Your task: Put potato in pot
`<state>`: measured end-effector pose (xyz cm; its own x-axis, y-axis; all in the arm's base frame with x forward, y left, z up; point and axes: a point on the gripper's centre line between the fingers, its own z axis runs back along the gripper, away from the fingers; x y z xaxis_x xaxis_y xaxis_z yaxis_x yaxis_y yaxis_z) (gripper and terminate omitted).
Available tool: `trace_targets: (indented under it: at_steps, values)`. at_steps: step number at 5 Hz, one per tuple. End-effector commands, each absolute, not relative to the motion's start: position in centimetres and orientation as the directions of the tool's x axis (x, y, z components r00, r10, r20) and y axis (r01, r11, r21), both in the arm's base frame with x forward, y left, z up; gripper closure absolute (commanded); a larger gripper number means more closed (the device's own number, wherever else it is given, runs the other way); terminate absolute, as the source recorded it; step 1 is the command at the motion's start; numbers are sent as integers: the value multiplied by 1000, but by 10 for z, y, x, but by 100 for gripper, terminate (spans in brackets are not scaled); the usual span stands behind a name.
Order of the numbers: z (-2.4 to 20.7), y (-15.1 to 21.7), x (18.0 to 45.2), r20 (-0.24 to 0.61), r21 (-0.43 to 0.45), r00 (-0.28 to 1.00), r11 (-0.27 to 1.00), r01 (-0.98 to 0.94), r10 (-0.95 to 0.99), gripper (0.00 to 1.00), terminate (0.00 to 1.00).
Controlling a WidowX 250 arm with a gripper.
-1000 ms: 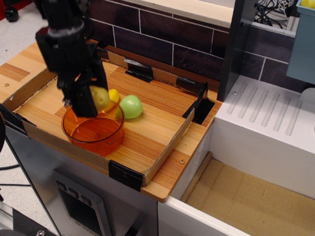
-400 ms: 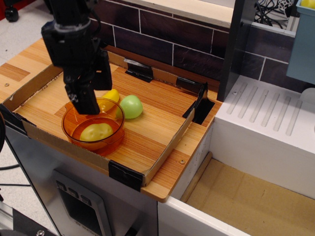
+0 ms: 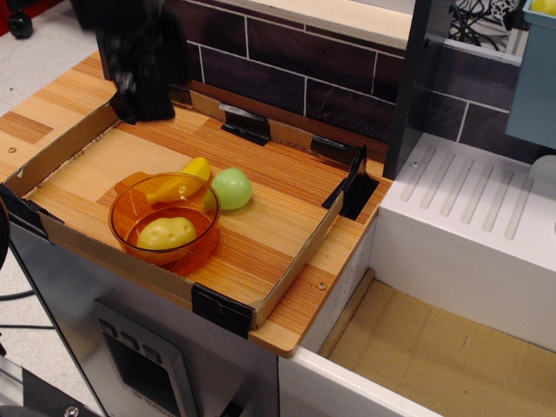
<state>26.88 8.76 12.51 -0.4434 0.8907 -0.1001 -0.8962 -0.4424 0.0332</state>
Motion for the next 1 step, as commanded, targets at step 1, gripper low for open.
trace_targets:
  at_steps: [1]
  values:
    - [137,97,281,-99,-4,-446,-449,-894,889,0,100]
